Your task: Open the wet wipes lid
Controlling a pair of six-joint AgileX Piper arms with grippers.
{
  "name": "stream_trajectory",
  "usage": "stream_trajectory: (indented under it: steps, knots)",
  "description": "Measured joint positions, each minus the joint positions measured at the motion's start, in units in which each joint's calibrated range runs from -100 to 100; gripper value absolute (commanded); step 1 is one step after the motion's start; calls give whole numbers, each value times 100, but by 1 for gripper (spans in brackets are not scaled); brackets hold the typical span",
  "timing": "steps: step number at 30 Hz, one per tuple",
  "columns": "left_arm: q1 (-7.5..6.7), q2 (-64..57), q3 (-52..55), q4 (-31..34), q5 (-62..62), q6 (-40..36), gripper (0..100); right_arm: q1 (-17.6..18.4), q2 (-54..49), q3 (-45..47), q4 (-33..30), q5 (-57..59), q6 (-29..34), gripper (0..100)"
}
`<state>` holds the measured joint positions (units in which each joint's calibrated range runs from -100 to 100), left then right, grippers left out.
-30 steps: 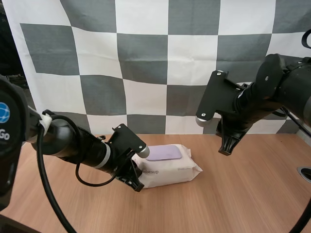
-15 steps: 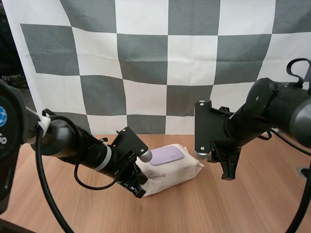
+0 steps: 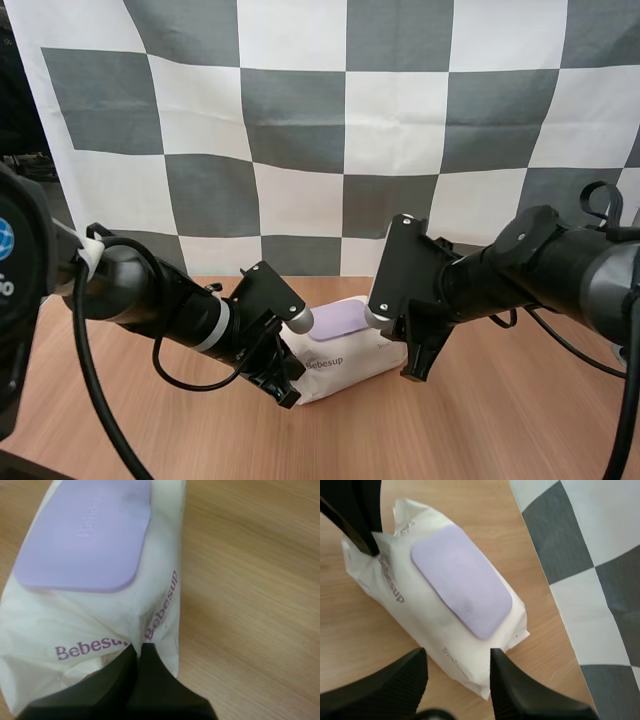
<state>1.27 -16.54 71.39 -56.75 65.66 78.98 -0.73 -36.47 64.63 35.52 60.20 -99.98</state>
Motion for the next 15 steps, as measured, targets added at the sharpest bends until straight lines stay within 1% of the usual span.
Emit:
stream_trajectory:
  steps: [5, 7, 10, 13, 15]
  knots:
    - [0, 0, 0, 56, 0, 0, 0, 325, 42, 0, -2, -752, 0, 67]
    - [0, 0, 0, 82, 0, 0, 0, 455, 133, 0, -157, -1083, 0, 67]
    - [0, 0, 0, 155, 0, -11, 0, 589, 389, 0, -631, -1320, 0, 67]
    - [0, 0, 0, 165, 0, -11, 0, 606, 553, 0, -1134, -1399, 0, 67]
    - [0, 0, 0, 179, 0, -11, 0, 636, 593, 6, -1343, -1279, 0, 67]
